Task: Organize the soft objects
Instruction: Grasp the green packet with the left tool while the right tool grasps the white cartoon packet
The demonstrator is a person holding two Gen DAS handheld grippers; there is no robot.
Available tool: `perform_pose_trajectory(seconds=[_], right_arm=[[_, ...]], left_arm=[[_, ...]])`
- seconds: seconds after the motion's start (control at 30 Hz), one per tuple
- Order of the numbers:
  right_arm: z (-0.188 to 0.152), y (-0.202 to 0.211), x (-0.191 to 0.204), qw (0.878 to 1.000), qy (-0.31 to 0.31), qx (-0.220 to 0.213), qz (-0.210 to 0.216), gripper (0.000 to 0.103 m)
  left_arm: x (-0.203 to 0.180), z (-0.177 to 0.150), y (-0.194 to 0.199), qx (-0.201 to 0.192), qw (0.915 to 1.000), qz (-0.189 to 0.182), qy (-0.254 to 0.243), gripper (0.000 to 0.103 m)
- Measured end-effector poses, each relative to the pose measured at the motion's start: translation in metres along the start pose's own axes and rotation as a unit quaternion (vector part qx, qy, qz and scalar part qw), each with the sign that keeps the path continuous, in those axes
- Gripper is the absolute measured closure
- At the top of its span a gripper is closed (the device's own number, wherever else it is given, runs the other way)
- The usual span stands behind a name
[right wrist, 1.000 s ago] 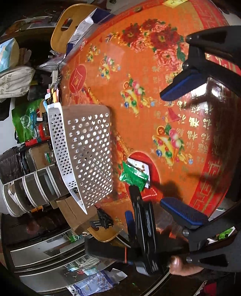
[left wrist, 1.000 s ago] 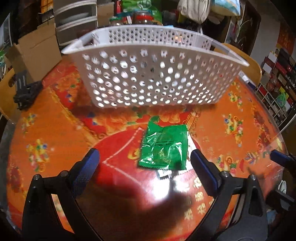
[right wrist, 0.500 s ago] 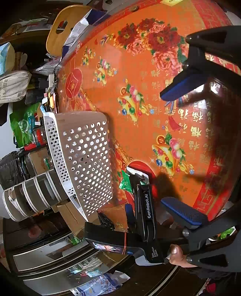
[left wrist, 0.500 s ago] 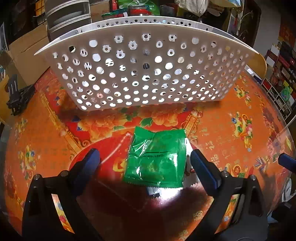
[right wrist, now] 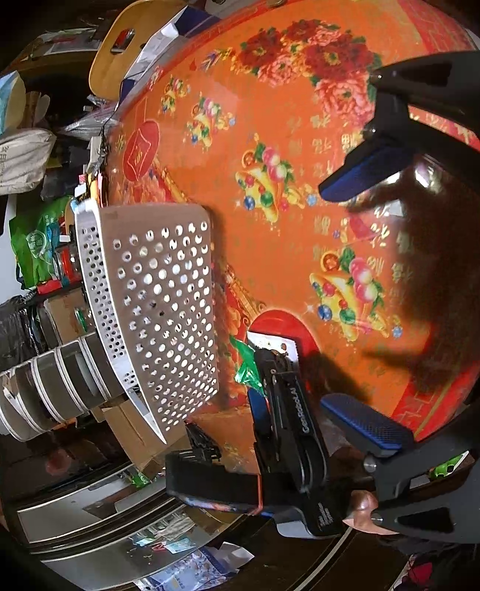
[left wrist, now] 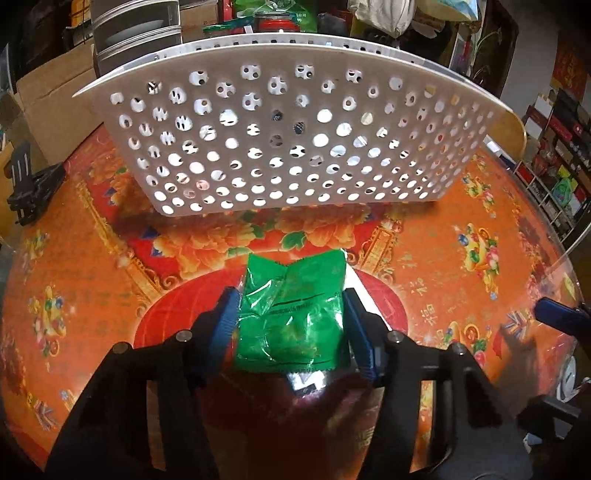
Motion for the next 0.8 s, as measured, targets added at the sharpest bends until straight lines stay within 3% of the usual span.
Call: perform_pose_trajectory(seconds=[0.47,0.57,0.8], right_arm=[[0.014,-0.069,0.061,0.996,0.071,0.045,0.006,0.001],[0.017,-0.084,0.074,0.994,0.094,0.049,-0.006,0.006],[0.021,-0.113,0.089,0.99,0.117,0.07,-0.026,0.034]], left_arm=[[0.096,-0.008,0.047,-0.038,0.9974,0.019,0.057,0.051],[0.111,-0.012,0.054,-0.042,0.9963,0.022,0.072,0.051],[0.127,-0.017,0.052,-0.042,0.9951,0.027,0.086,0.051]])
Point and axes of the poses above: each gripper's, at about its wrist camera, not at the fingertips, and y roughly against the way its jaws point, x to its left, z to its top, the point moved 1 cm from there along -y, roughly the way its jaws point, and after that the axes turned 9 degrees about -x, right-handed, at the moved point
